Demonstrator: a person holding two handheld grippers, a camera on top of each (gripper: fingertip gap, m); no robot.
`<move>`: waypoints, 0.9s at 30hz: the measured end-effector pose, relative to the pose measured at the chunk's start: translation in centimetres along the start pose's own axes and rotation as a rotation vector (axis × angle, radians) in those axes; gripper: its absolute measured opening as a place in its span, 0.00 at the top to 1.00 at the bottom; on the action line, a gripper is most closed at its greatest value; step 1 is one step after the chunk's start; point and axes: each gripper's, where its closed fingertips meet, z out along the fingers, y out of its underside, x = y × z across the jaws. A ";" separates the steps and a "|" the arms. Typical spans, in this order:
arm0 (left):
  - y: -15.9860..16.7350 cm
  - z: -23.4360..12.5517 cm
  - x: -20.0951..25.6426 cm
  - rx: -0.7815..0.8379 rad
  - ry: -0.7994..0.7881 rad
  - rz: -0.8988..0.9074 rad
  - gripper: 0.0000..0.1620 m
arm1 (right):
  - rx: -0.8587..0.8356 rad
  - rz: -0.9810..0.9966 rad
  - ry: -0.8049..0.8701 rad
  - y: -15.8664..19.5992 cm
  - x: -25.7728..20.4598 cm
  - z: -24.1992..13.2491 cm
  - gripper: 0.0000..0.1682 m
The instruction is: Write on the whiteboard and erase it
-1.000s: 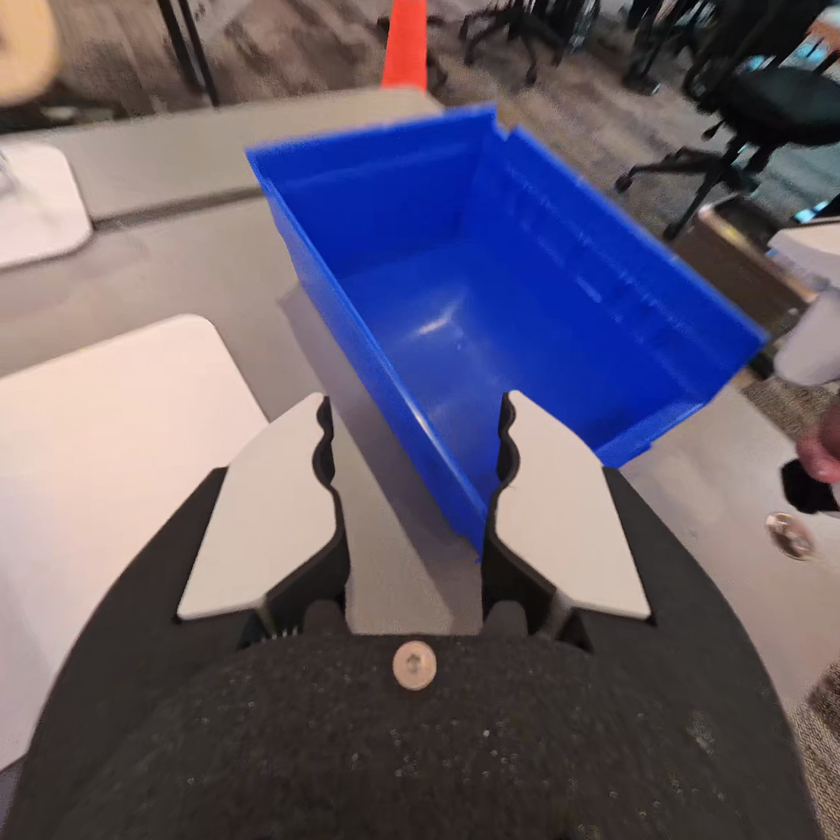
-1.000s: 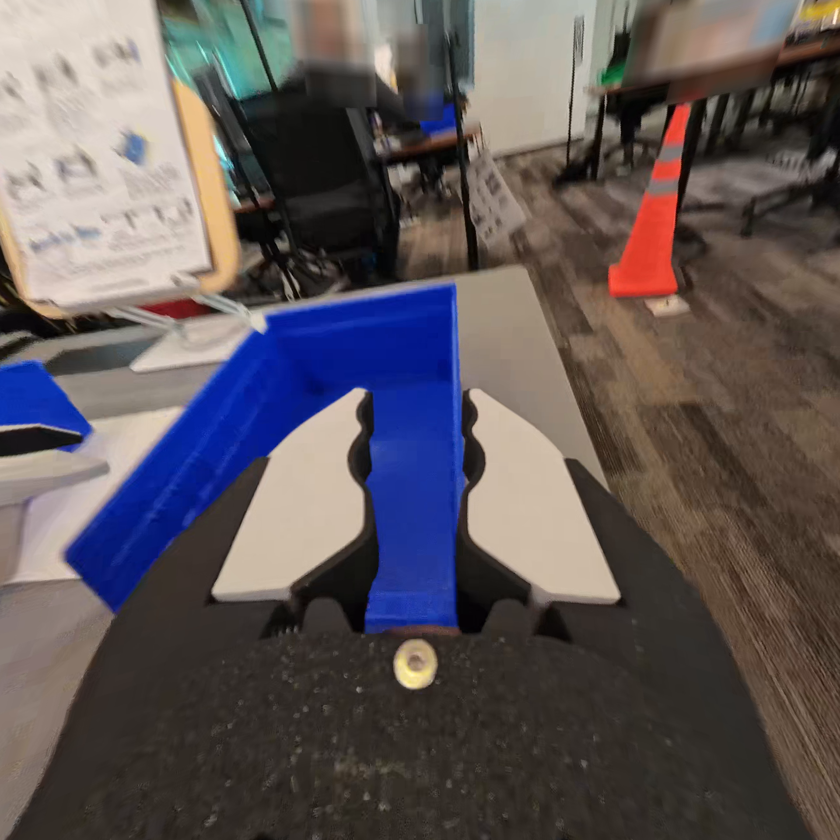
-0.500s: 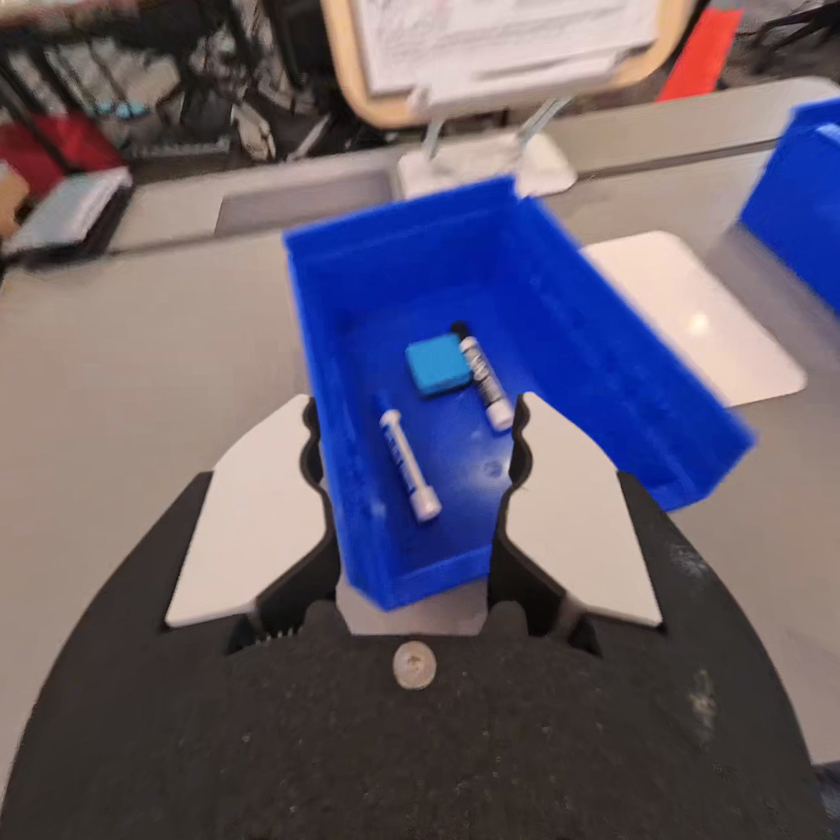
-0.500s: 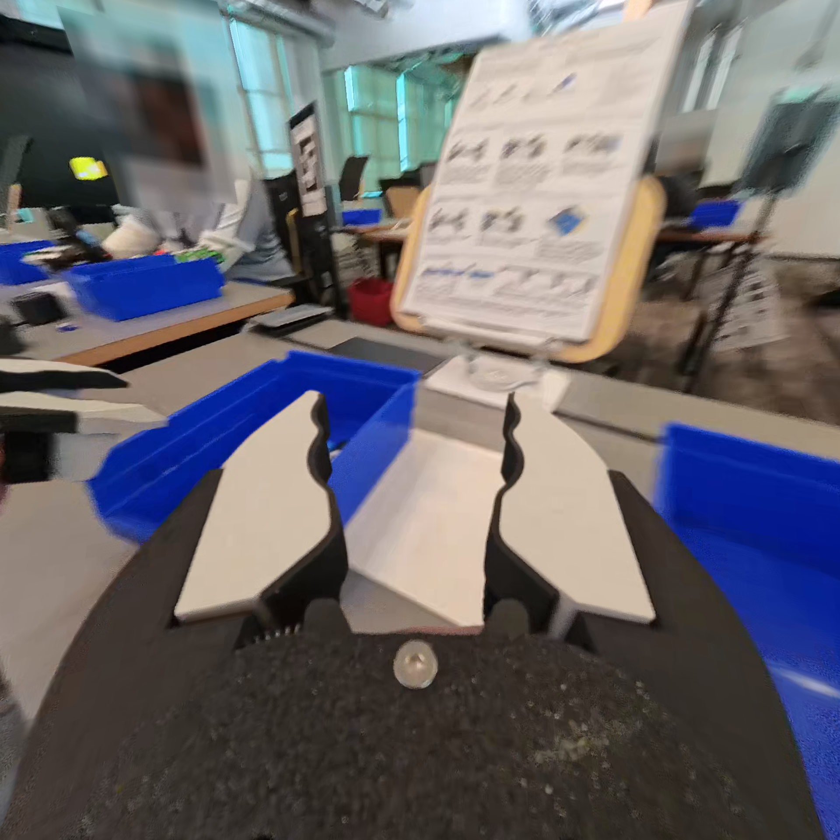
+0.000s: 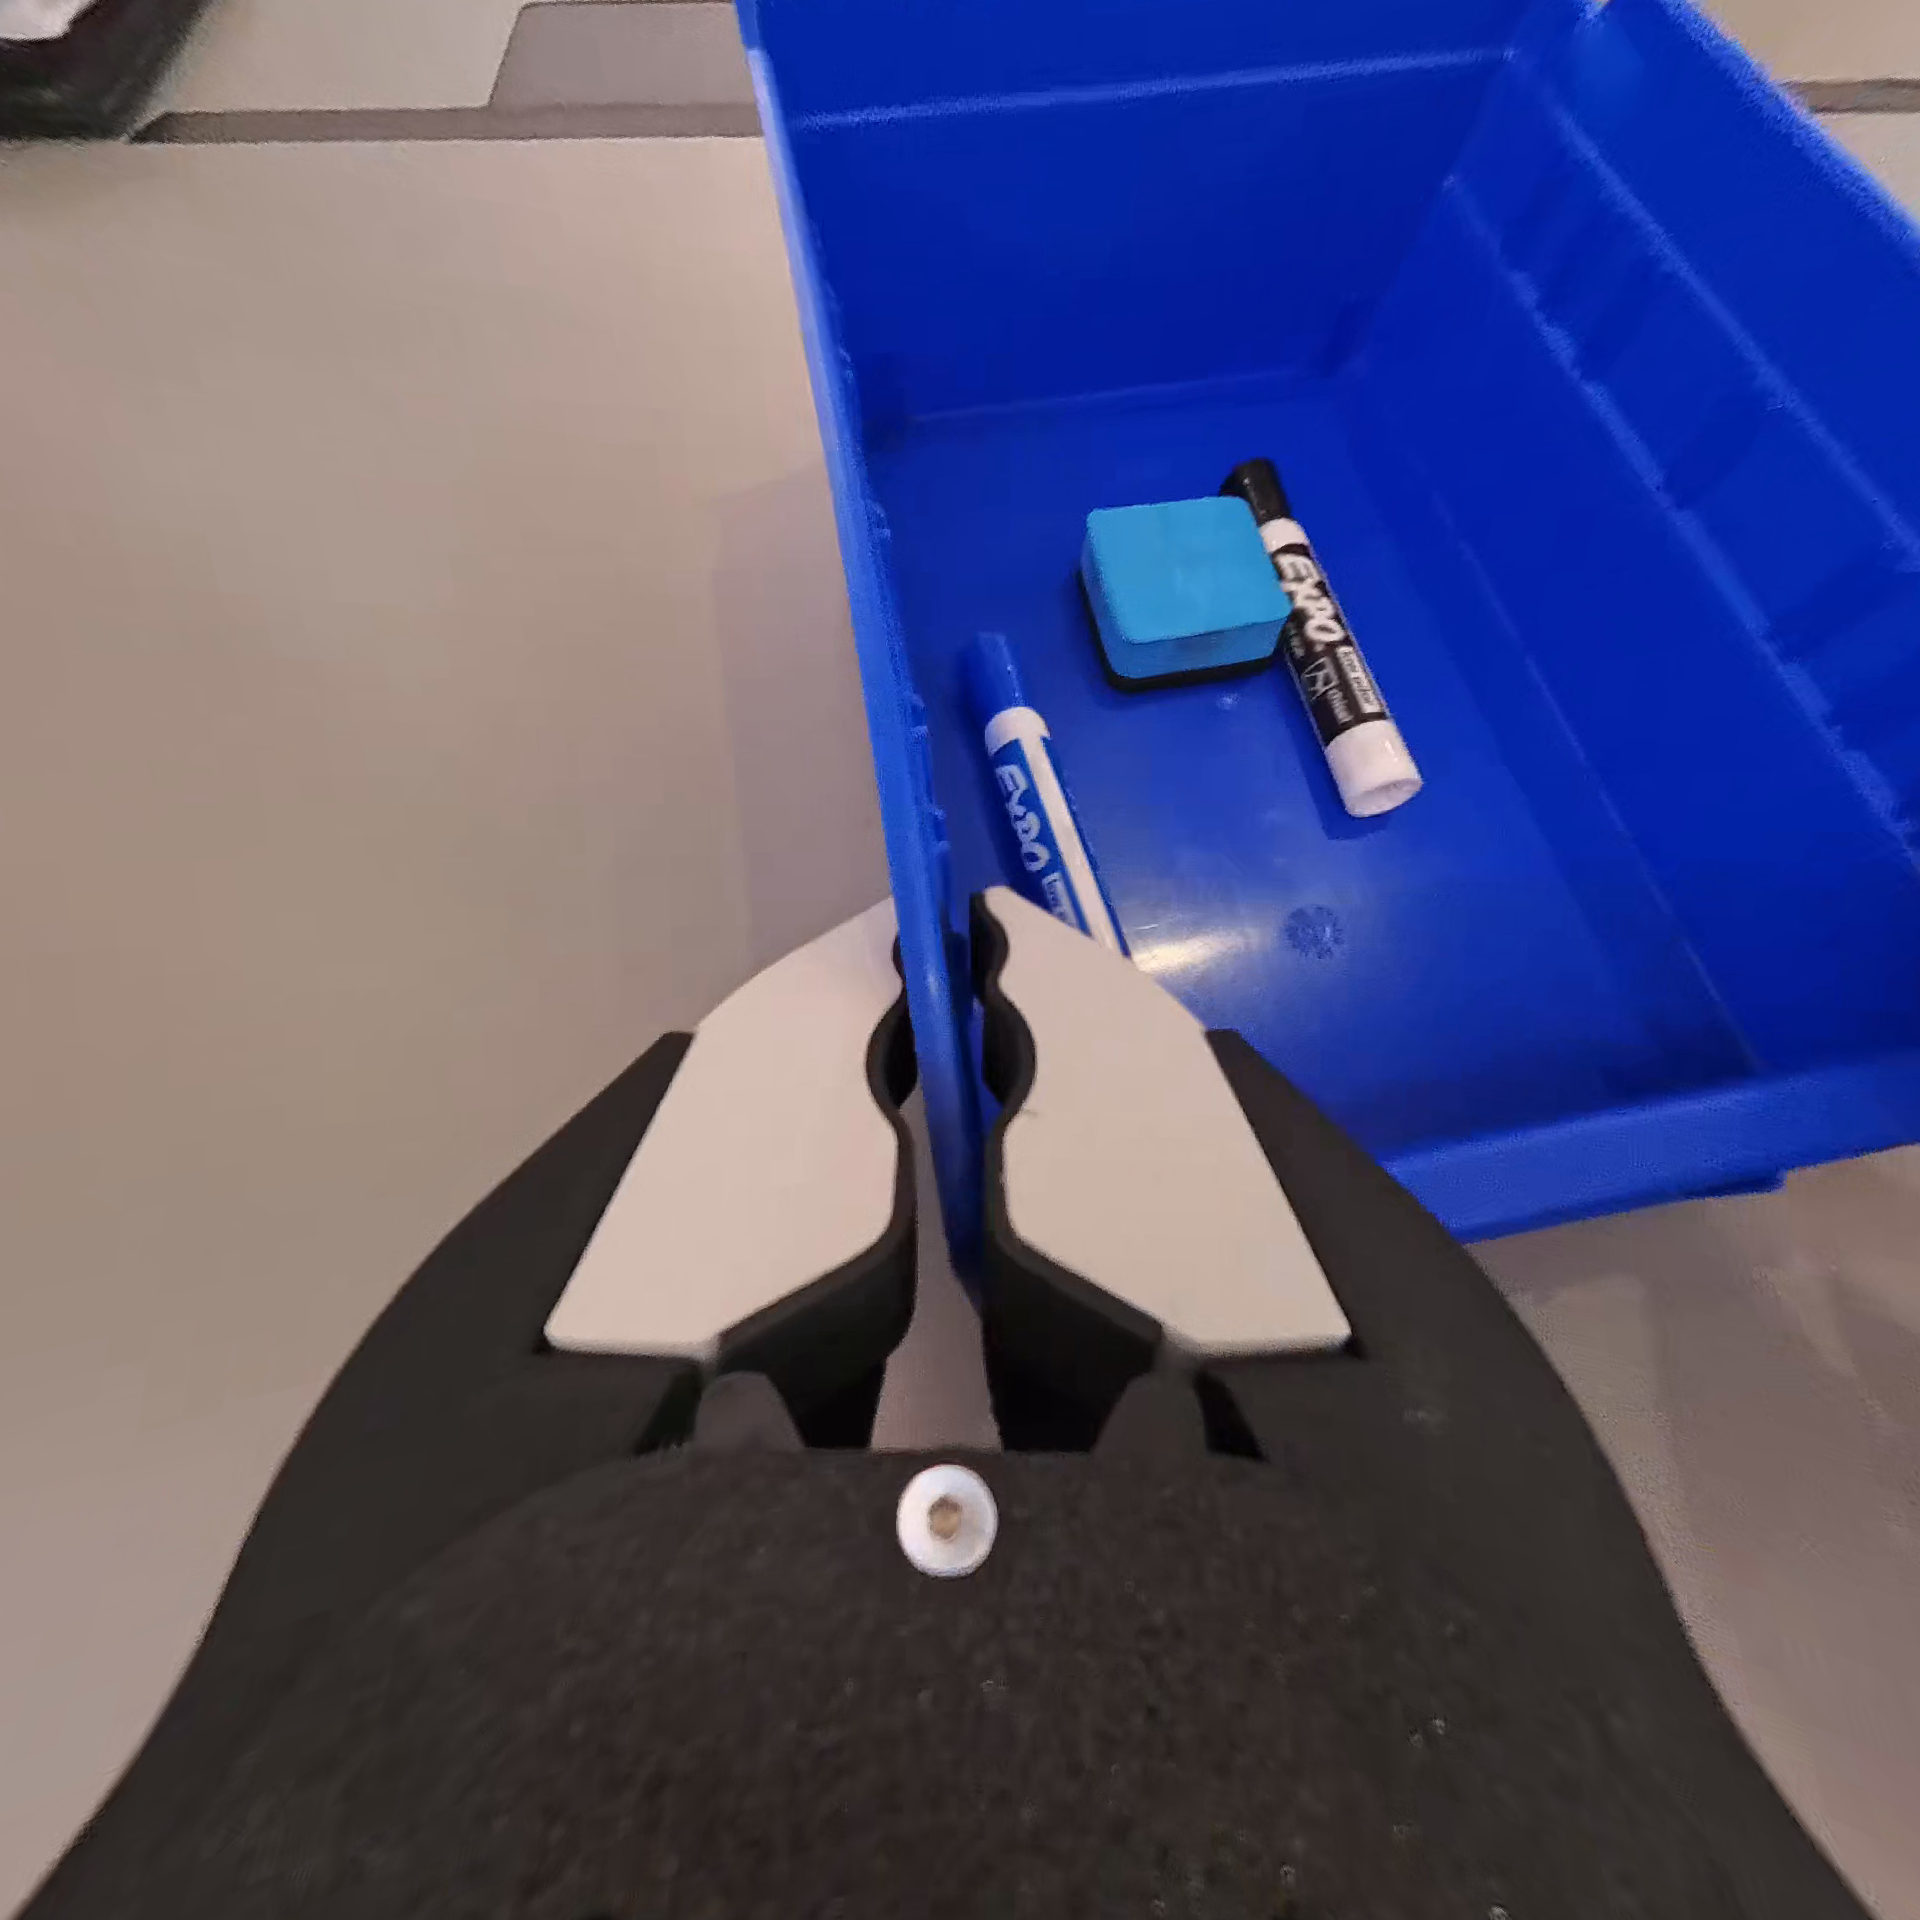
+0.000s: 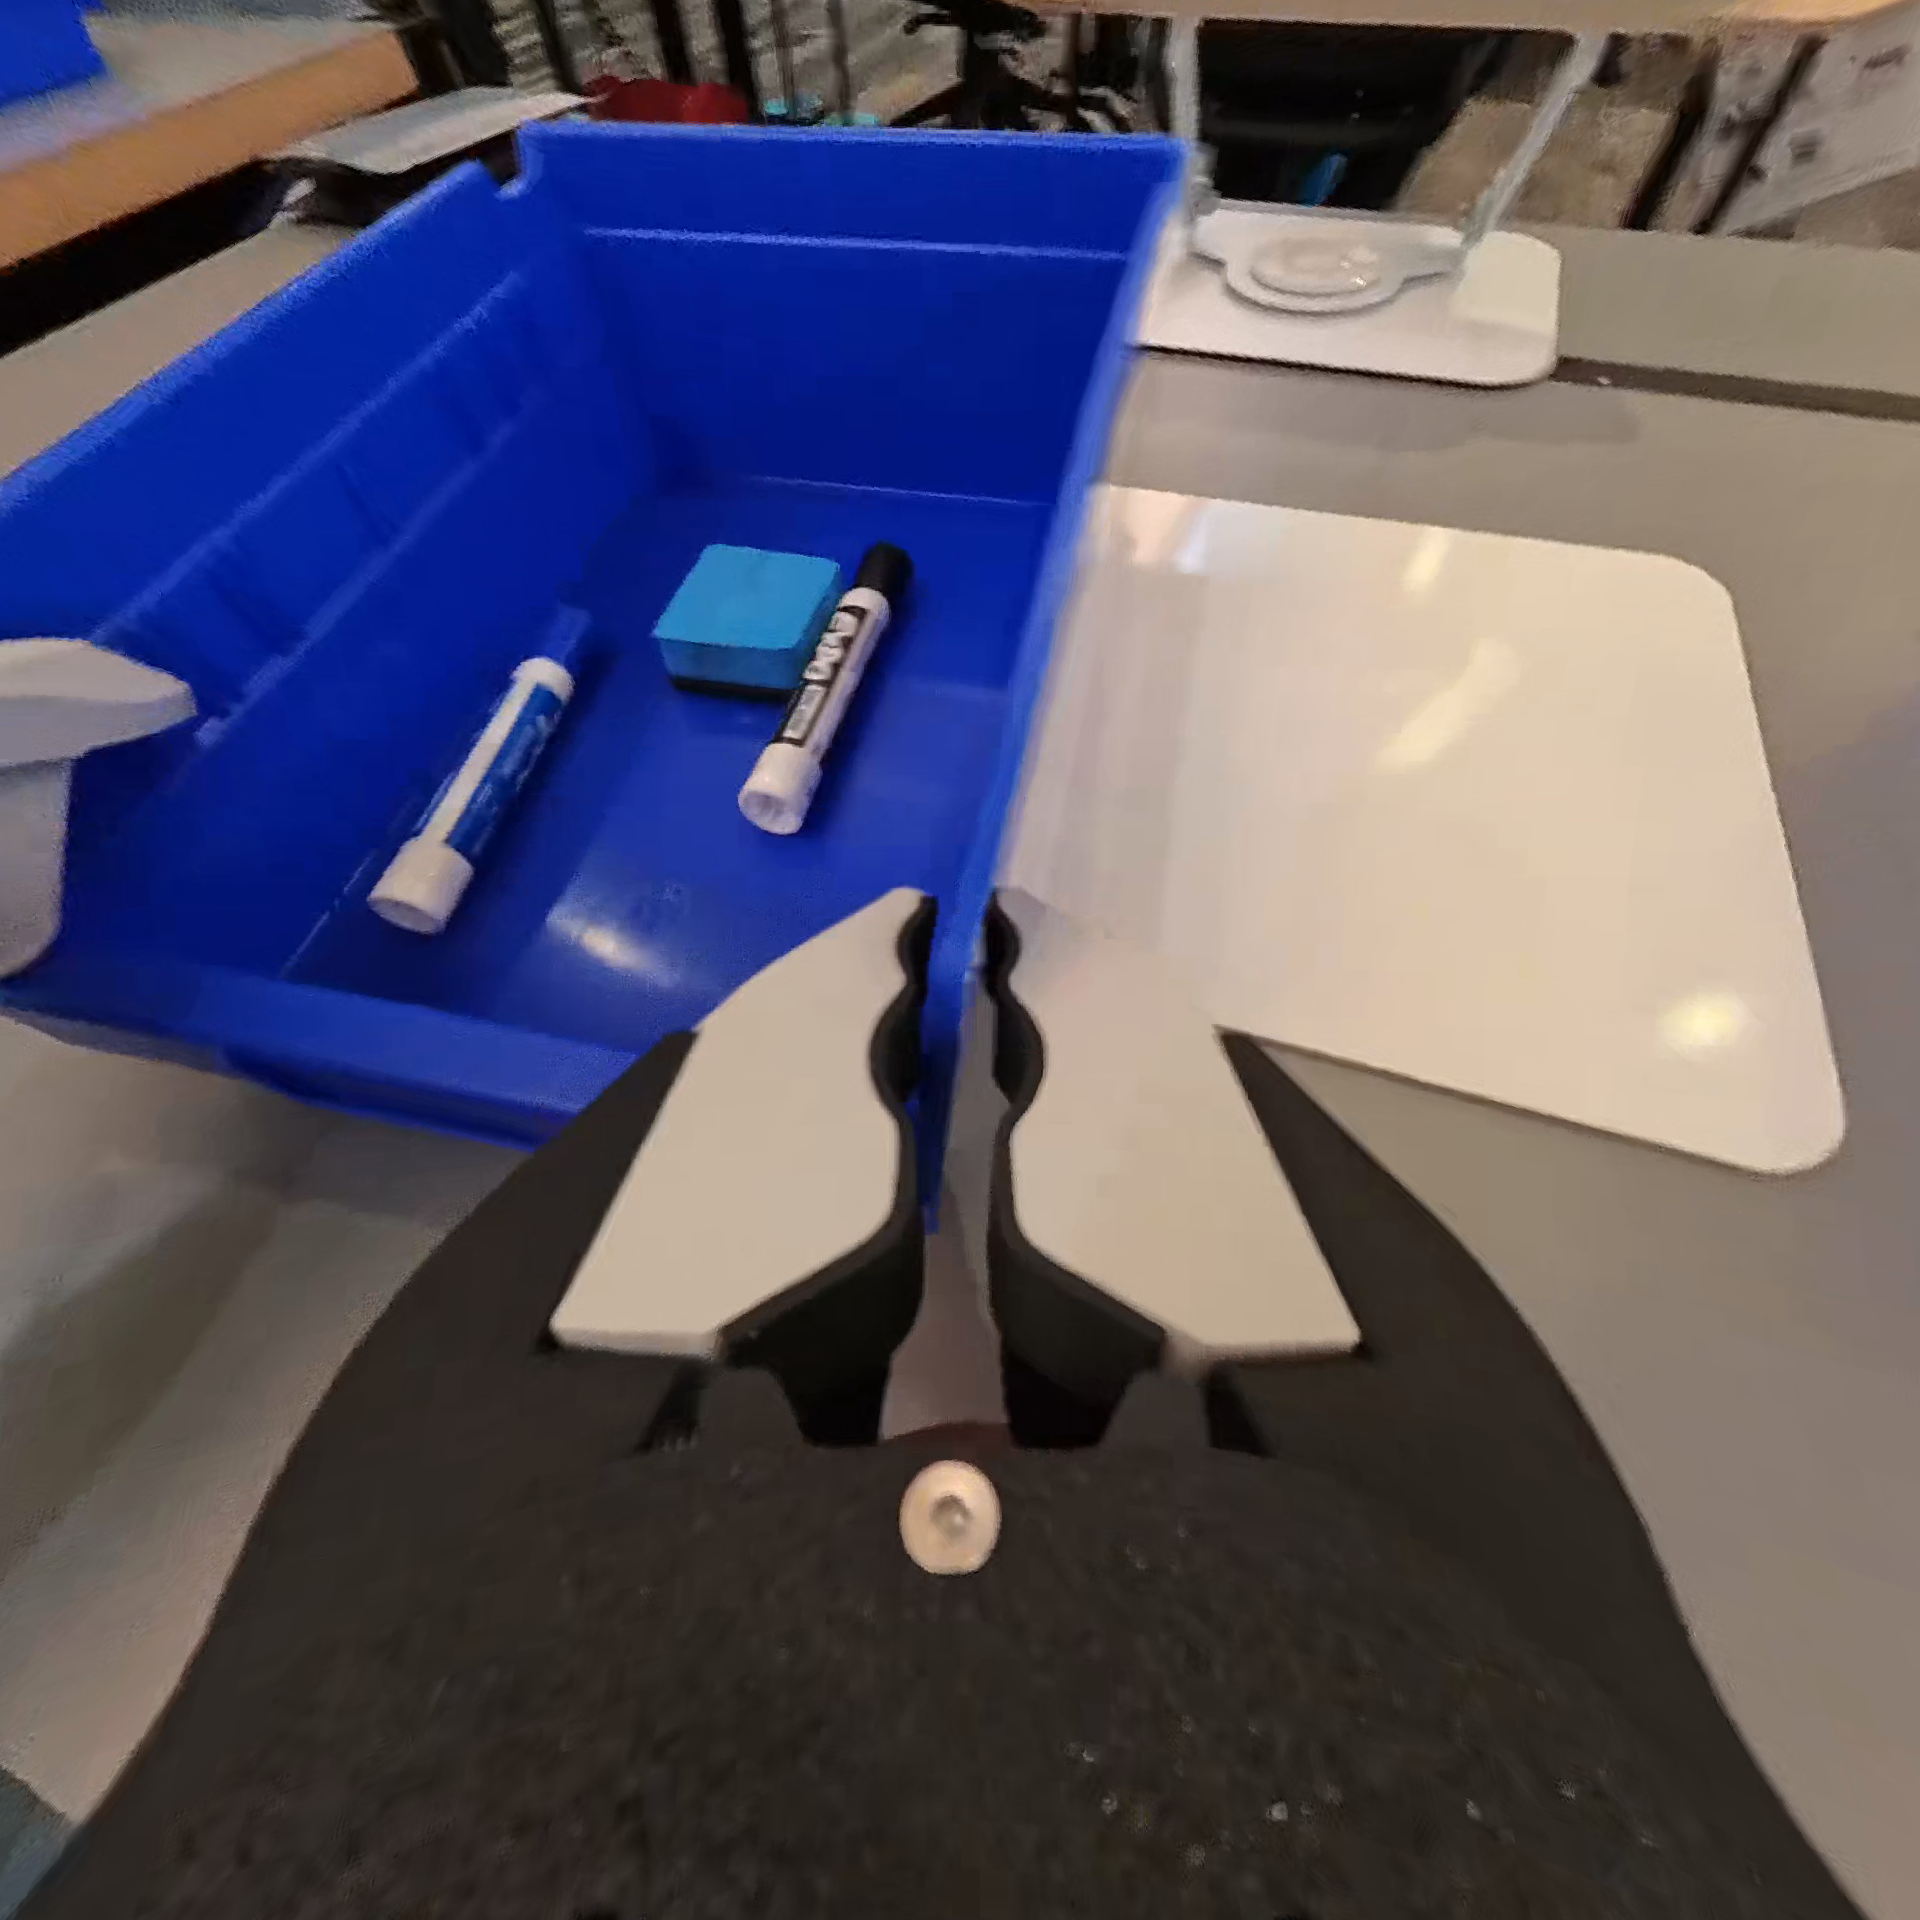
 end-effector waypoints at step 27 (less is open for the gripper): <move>-3.4 4.6 -26.0 -0.023 -0.063 -0.079 0.97 | -0.042 0.003 0.018 -6.7 -21.0 14.1 0.97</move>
